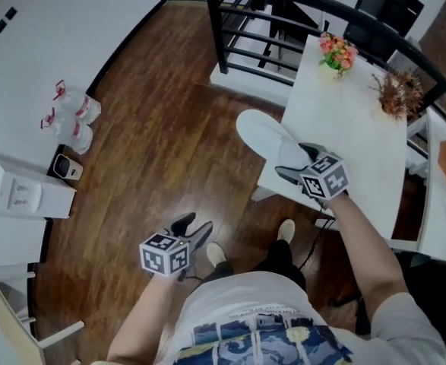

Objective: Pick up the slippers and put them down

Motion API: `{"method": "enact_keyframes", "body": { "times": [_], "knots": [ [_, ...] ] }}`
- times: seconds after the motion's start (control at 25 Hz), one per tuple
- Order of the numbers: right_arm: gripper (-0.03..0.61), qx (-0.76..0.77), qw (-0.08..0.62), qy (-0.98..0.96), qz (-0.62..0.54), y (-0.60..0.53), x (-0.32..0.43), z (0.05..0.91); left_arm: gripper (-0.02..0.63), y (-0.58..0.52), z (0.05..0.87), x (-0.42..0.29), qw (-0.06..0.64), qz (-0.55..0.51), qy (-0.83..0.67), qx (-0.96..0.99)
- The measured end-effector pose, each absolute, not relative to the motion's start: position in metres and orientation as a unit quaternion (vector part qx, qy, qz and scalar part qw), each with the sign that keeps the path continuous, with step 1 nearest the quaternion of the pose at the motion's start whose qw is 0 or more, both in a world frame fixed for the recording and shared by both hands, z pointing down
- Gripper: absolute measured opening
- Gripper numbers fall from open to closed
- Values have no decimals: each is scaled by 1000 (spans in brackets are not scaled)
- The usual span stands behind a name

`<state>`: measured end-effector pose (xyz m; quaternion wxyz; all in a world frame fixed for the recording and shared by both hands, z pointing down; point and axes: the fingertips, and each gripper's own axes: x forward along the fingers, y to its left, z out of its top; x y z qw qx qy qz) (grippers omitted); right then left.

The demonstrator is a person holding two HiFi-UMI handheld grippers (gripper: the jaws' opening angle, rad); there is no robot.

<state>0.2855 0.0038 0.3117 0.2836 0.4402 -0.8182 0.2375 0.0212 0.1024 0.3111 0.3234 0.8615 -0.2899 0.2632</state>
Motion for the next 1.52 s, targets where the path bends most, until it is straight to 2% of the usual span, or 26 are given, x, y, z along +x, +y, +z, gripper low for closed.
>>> {"method": "enact_keyframes", "body": {
  "times": [0.24, 0.56, 0.84, 1.2, 1.36, 1.52],
  "knots": [
    [410, 409, 283, -829, 256, -15, 114, 353, 236, 113, 346, -104, 354, 265, -319, 838],
    [403, 338, 327, -833, 292, -61, -9, 510, 236, 117, 448, -168, 443, 245, -392, 768],
    [399, 319, 344, -825, 316, -139, -60, 734, 236, 77, 598, -170, 472, 227, -442, 729],
    [399, 271, 397, -819, 314, -158, -101, 1039, 236, 26, 837, -182, 499, 172, -515, 675],
    [399, 264, 411, -812, 319, -152, -119, 1148, 236, 28, 890, -162, 517, 140, -516, 668],
    [399, 268, 422, -805, 319, -142, -134, 1215, 236, 27, 916, -154, 533, 119, -494, 676]
  ]
}}
